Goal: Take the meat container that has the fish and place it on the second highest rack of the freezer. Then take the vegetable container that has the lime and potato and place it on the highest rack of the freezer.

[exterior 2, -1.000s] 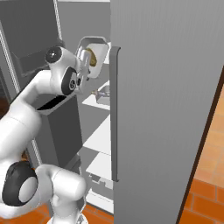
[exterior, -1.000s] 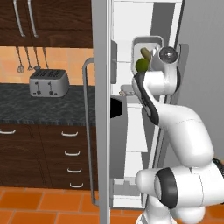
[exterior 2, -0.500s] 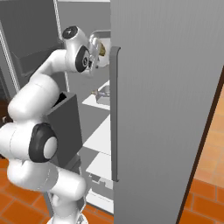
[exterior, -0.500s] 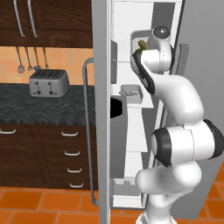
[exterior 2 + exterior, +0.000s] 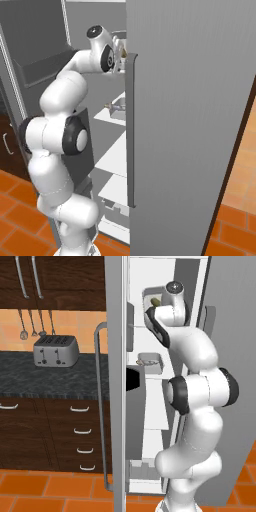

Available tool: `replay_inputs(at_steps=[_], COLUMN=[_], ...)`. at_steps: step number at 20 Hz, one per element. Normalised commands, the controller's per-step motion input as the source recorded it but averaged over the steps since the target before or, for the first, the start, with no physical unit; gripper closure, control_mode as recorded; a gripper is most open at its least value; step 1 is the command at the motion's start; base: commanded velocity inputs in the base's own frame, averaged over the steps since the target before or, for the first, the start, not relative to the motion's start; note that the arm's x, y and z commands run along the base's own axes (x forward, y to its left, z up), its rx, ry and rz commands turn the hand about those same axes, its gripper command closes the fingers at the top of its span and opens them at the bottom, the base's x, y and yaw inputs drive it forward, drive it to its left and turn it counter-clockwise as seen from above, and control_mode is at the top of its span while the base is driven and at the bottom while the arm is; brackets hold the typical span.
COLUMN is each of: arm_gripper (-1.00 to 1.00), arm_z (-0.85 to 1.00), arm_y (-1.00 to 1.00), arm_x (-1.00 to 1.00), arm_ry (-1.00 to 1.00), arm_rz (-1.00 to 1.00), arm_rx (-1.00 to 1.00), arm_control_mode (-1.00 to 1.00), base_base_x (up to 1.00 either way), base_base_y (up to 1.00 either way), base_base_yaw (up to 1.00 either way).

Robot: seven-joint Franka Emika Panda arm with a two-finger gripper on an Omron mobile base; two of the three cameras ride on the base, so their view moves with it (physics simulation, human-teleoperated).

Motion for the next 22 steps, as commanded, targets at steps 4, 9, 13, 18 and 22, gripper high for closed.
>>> replay_inputs(at_steps=[4,9,13,18,22], arm_gripper=[1.0,-1.0,-1.0,-1.0,-1.0], arm_z=[-0.01,-0.01,-0.1,-0.22,-0.17], arm_y=[0.0,-0.02,0.0,-0.03,0.0], arm_x=[0.98,0.37,0.06,-0.34,-0.96], arm_ry=[0.05,0.02,-0.02,-0.29,-0.35], arm_rz=[0.0,-0.03,-0.02,0.0,0.0], arm_rx=[0.0,0.0,0.0,0.0,0.0], arm_control_mode=[-1.0,-1.0,-1.0,-1.0,-1.0], base_base_x=[0.0,0.0,0.0,0.0,0.0], base_base_y=[0.0,0.0,0.0,0.0,0.0], base_base_yaw=[0.0,0.0,0.0,0.0,0.0])
